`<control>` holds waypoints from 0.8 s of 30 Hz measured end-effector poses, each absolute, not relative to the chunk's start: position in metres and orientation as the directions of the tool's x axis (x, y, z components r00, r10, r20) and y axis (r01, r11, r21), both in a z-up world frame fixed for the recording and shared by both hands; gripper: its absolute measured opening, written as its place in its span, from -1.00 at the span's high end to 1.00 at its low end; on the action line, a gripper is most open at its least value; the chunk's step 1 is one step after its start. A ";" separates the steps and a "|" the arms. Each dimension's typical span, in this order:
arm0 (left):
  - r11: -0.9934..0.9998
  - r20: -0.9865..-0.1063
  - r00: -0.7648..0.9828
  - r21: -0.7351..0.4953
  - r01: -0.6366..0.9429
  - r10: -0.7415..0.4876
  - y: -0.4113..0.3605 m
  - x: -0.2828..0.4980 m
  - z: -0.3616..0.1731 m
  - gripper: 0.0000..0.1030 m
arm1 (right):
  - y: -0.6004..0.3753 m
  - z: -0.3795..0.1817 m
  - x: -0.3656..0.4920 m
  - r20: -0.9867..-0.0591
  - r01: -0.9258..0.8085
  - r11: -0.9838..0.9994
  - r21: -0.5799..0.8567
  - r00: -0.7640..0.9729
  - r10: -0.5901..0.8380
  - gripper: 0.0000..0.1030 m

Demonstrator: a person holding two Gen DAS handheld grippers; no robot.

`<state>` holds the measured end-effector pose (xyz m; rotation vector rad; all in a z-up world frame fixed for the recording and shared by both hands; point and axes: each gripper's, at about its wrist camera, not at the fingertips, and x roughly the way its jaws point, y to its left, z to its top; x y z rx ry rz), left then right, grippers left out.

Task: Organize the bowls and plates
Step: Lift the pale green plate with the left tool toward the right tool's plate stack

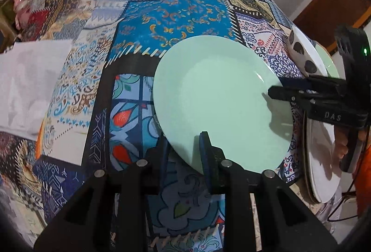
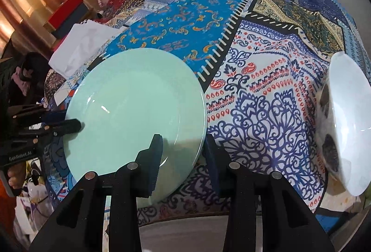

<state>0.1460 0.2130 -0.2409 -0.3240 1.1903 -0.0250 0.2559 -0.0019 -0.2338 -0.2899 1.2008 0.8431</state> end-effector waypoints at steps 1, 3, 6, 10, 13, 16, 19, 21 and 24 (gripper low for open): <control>0.950 -0.906 0.377 -0.269 -0.161 -0.193 0.215 0.146 -0.242 0.52 | -0.001 -0.234 0.255 -0.903 -0.708 0.670 0.222 0.110 0.416 0.35; 0.942 -0.904 0.379 -0.283 -0.178 -0.200 0.217 0.147 -0.243 0.52 | 0.000 -0.235 0.256 -0.903 -0.706 0.673 0.221 0.112 0.414 0.35; 0.943 -0.901 0.389 -0.279 -0.182 -0.191 0.218 0.151 -0.244 0.52 | 0.003 -0.234 0.252 -0.904 -0.717 0.668 0.200 0.127 0.407 0.38; 0.954 -0.900 0.409 -0.241 -0.179 -0.151 0.215 0.154 -0.244 0.51 | 0.007 -0.235 0.244 -0.903 -0.724 0.671 0.161 0.166 0.395 0.45; 0.974 -0.899 0.428 -0.169 -0.151 -0.090 0.207 0.153 -0.242 0.48 | 0.005 -0.233 0.246 -0.898 -0.707 0.683 0.182 0.163 0.408 0.51; 0.976 -0.896 0.439 -0.157 -0.152 -0.075 0.206 0.150 -0.241 0.47 | 0.002 -0.232 0.247 -0.891 -0.698 0.687 0.202 0.160 0.424 0.53; 0.972 -0.892 0.446 -0.169 -0.162 -0.081 0.209 0.146 -0.239 0.47 | 0.001 -0.228 0.244 -0.885 -0.700 0.684 0.205 0.165 0.435 0.53; 0.971 -0.887 0.456 -0.170 -0.168 -0.076 0.210 0.143 -0.235 0.47 | 0.000 -0.225 0.241 -0.879 -0.703 0.681 0.204 0.174 0.444 0.53; 0.972 -0.877 0.476 -0.164 -0.169 -0.065 0.209 0.138 -0.227 0.47 | -0.003 -0.218 0.236 -0.870 -0.706 0.679 0.203 0.188 0.456 0.53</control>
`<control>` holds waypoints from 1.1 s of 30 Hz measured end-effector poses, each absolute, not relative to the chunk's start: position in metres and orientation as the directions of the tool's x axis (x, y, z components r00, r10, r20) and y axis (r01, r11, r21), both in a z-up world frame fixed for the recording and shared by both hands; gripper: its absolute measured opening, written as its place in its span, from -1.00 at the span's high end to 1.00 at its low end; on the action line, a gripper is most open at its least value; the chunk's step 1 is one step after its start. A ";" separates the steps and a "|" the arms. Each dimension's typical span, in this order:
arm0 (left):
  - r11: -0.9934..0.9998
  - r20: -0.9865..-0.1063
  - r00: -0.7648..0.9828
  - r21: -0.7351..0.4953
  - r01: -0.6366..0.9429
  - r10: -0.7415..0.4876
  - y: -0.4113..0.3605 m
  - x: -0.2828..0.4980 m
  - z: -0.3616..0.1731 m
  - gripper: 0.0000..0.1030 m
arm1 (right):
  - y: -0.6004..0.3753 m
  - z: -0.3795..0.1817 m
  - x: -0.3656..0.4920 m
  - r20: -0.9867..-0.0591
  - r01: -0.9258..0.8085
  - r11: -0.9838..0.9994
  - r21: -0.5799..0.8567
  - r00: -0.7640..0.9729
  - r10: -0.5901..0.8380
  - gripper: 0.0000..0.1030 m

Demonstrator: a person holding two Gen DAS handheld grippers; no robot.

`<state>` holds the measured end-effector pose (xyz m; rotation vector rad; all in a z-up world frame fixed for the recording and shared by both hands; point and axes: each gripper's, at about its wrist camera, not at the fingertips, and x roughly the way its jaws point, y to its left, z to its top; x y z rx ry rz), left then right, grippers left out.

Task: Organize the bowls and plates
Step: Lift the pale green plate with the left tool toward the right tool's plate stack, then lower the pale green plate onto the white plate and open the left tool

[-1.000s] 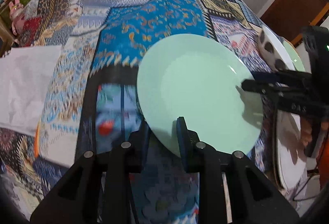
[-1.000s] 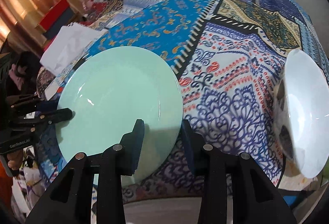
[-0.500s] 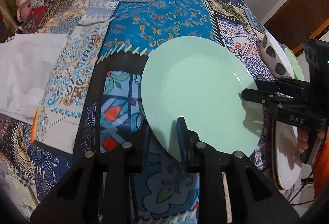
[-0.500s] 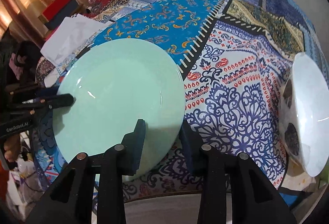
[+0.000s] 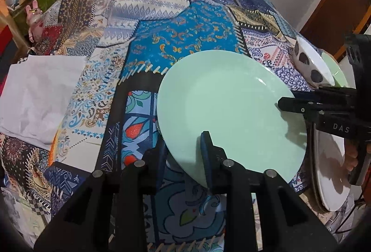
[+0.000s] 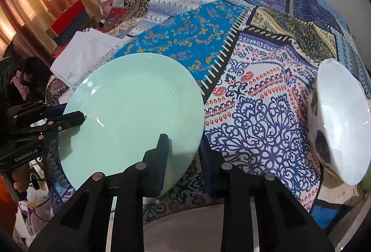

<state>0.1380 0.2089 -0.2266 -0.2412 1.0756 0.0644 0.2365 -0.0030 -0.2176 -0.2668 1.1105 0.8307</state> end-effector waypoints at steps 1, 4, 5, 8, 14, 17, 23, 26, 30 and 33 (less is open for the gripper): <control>0.972 -0.875 0.479 -0.162 -0.170 -0.062 0.208 0.137 -0.224 0.47 | -0.005 -0.215 0.235 -0.866 -0.706 0.679 0.204 0.193 0.461 0.53; 0.972 -0.867 0.495 -0.161 -0.171 -0.057 0.205 0.131 -0.214 0.47 | -0.010 -0.206 0.232 -0.855 -0.705 0.677 0.212 0.201 0.477 0.53; 0.972 -0.864 0.501 -0.160 -0.171 -0.055 0.204 0.130 -0.211 0.47 | -0.013 -0.202 0.231 -0.852 -0.704 0.677 0.215 0.205 0.483 0.53; 0.974 -0.851 0.522 -0.160 -0.163 -0.052 0.199 0.124 -0.199 0.47 | -0.021 -0.191 0.227 -0.841 -0.697 0.682 0.222 0.217 0.495 0.53; 0.974 -0.827 0.559 -0.166 -0.151 -0.054 0.188 0.112 -0.172 0.47 | -0.037 -0.169 0.215 -0.817 -0.696 0.684 0.216 0.254 0.517 0.53; 0.976 -0.818 0.573 -0.165 -0.142 -0.054 0.180 0.106 -0.161 0.47 | -0.048 -0.159 0.209 -0.805 -0.693 0.686 0.222 0.267 0.530 0.53; 0.980 -0.802 0.594 -0.162 -0.118 -0.061 0.161 0.097 -0.143 0.47 | -0.072 -0.143 0.195 -0.777 -0.683 0.693 0.231 0.299 0.554 0.53; 0.982 -0.794 0.604 -0.161 -0.104 -0.066 0.149 0.094 -0.135 0.47 | -0.086 -0.137 0.189 -0.765 -0.676 0.699 0.232 0.317 0.560 0.53; 0.984 -0.784 0.616 -0.160 -0.080 -0.078 0.132 0.089 -0.126 0.47 | -0.106 -0.130 0.180 -0.753 -0.661 0.714 0.231 0.344 0.561 0.53; 0.985 -0.782 0.617 -0.160 -0.064 -0.087 0.119 0.086 -0.121 0.47 | -0.119 -0.128 0.176 -0.744 -0.651 0.720 0.241 0.352 0.567 0.53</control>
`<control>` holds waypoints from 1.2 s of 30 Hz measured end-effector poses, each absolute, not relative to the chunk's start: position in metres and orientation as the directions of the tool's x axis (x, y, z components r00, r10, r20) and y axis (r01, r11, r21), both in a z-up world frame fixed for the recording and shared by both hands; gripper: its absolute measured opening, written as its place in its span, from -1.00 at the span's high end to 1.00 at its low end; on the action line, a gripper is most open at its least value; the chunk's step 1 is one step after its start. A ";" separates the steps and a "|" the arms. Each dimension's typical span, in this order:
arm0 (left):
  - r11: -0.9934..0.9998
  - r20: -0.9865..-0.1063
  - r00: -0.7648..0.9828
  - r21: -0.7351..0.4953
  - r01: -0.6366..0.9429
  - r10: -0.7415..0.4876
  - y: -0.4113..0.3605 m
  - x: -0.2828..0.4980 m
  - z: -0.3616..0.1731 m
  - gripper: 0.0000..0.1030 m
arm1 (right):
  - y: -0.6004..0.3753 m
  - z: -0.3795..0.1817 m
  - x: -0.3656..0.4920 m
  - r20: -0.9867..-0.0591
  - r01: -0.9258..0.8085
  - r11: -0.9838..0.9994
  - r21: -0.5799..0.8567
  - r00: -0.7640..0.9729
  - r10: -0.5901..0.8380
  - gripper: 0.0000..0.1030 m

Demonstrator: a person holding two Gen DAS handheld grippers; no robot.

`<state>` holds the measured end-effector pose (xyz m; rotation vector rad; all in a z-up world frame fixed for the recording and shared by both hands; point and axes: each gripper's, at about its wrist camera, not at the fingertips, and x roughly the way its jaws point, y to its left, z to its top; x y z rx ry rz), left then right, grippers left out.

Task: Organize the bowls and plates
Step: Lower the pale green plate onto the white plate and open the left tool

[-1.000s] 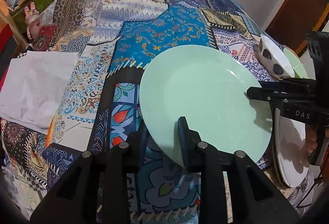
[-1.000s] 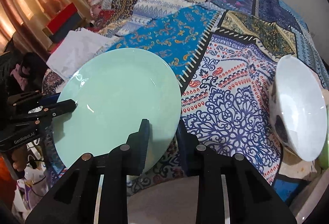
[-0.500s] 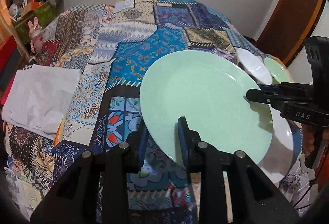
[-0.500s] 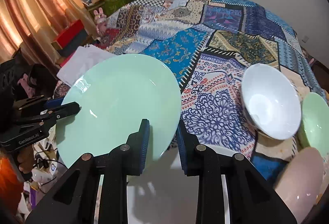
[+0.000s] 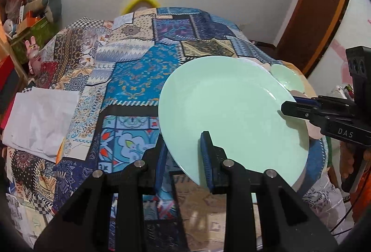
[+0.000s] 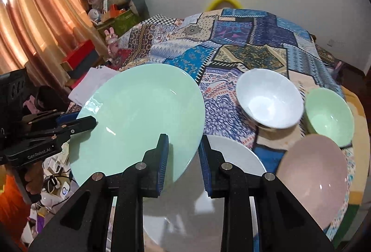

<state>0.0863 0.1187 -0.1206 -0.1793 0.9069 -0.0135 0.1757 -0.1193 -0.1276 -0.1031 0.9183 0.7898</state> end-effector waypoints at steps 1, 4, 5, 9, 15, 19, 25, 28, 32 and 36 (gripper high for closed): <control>0.985 -0.782 0.617 -0.160 -0.060 -0.089 0.115 0.085 -0.119 0.47 | -0.124 -0.127 0.174 -0.741 -0.649 0.722 0.240 0.358 0.568 0.53; 0.986 -0.781 0.616 -0.161 -0.044 -0.101 0.104 0.082 -0.117 0.47 | -0.135 -0.128 0.168 -0.738 -0.641 0.732 0.231 0.375 0.561 0.53; 0.986 -0.781 0.616 -0.162 -0.038 -0.104 0.099 0.081 -0.117 0.47 | -0.138 -0.128 0.167 -0.737 -0.637 0.736 0.231 0.379 0.560 0.53; 0.986 -0.782 0.611 -0.168 -0.015 -0.124 0.085 0.078 -0.119 0.47 | -0.156 -0.133 0.162 -0.735 -0.615 0.747 0.255 0.379 0.563 0.53; 0.984 -0.794 0.589 -0.176 0.014 -0.150 0.065 0.076 -0.127 0.47 | -0.171 -0.142 0.155 -0.738 -0.589 0.760 0.274 0.378 0.560 0.53; 0.984 -0.807 0.570 -0.174 0.024 -0.157 0.056 0.077 -0.135 0.47 | -0.182 -0.151 0.150 -0.740 -0.573 0.766 0.290 0.374 0.559 0.53; 0.983 -0.827 0.535 -0.180 0.038 -0.172 0.046 0.080 -0.149 0.47 | -0.193 -0.166 0.148 -0.747 -0.548 0.776 0.313 0.363 0.558 0.53; 0.984 -0.835 0.522 -0.174 0.047 -0.173 0.040 0.081 -0.156 0.47 | -0.196 -0.175 0.145 -0.753 -0.533 0.785 0.317 0.361 0.549 0.53; 0.983 -0.847 0.502 -0.176 0.043 -0.173 0.036 0.085 -0.169 0.47 | -0.200 -0.184 0.143 -0.762 -0.515 0.789 0.334 0.345 0.548 0.53; 0.982 -0.859 0.478 -0.186 0.038 -0.181 0.034 0.089 -0.179 0.46 | -0.203 -0.190 0.142 -0.762 -0.503 0.792 0.347 0.341 0.551 0.53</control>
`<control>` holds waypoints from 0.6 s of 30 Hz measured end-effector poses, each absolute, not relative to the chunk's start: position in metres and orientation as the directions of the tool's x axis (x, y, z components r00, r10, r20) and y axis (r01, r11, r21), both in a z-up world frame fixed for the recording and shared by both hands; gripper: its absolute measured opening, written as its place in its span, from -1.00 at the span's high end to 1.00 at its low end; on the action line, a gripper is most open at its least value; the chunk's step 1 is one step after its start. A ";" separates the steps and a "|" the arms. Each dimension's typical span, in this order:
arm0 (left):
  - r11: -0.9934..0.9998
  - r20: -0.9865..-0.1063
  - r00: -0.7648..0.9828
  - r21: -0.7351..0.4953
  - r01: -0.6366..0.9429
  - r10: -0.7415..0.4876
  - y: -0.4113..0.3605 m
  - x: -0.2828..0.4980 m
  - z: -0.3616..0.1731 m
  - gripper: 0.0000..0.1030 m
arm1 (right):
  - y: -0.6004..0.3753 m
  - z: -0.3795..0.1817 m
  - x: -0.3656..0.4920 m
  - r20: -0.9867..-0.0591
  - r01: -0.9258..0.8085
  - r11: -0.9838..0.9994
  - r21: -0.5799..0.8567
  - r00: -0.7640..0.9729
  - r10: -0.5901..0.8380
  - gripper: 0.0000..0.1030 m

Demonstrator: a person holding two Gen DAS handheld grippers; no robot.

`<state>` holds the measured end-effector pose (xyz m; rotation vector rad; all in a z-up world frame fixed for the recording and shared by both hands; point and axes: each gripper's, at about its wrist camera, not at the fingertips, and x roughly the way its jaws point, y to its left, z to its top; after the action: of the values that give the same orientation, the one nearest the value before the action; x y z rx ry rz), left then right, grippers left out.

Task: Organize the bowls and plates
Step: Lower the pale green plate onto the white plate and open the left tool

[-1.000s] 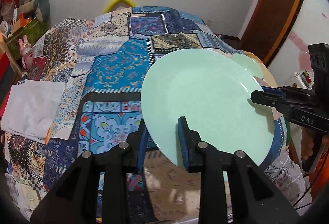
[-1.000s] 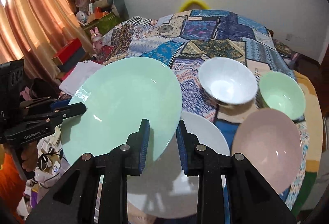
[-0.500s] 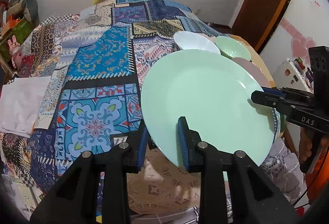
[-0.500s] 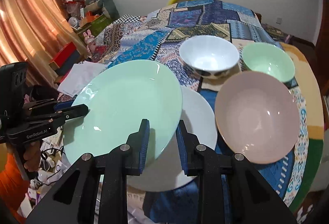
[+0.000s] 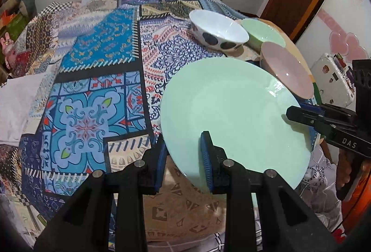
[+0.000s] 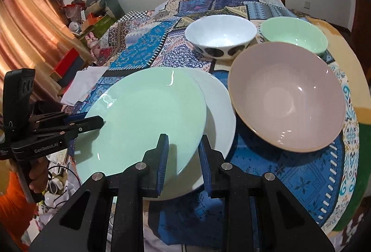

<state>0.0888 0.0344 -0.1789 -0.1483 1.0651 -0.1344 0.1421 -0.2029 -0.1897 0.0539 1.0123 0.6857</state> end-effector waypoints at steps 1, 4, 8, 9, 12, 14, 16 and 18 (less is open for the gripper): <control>0.983 -0.861 0.477 -0.181 0.039 -0.178 0.033 0.090 -0.181 0.46 | -0.204 -0.191 0.142 -0.762 -0.500 0.793 0.349 0.341 0.551 0.53; 0.984 -0.865 0.472 -0.173 0.038 -0.170 0.031 0.093 -0.186 0.47 | -0.206 -0.196 0.142 -0.764 -0.488 0.798 0.354 0.341 0.548 0.53; 0.984 -0.873 0.457 -0.174 0.037 -0.171 0.028 0.099 -0.191 0.47 | -0.210 -0.198 0.145 -0.763 -0.470 0.803 0.367 0.341 0.549 0.53; 0.984 -0.874 0.455 -0.174 0.037 -0.171 0.028 0.101 -0.192 0.46 | -0.210 -0.199 0.145 -0.764 -0.467 0.805 0.367 0.343 0.547 0.53; 0.986 -0.876 0.455 -0.162 0.034 -0.160 0.026 0.105 -0.194 0.46 | -0.211 -0.201 0.148 -0.763 -0.459 0.805 0.376 0.339 0.550 0.53; 0.989 -0.876 0.460 -0.146 0.031 -0.144 0.024 0.107 -0.194 0.46 | -0.210 -0.204 0.149 -0.763 -0.456 0.804 0.381 0.336 0.552 0.53; 0.990 -0.878 0.459 -0.137 0.028 -0.135 0.024 0.110 -0.195 0.46 | -0.210 -0.205 0.149 -0.763 -0.450 0.803 0.390 0.331 0.556 0.53; 0.991 -0.880 0.457 -0.129 0.030 -0.128 0.024 0.111 -0.195 0.46 | -0.211 -0.205 0.149 -0.759 -0.446 0.802 0.397 0.331 0.560 0.53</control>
<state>0.1111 0.0236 -0.1951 -0.0991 1.0919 -0.0980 0.1486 -0.2105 -0.2050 0.1245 1.0427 0.6598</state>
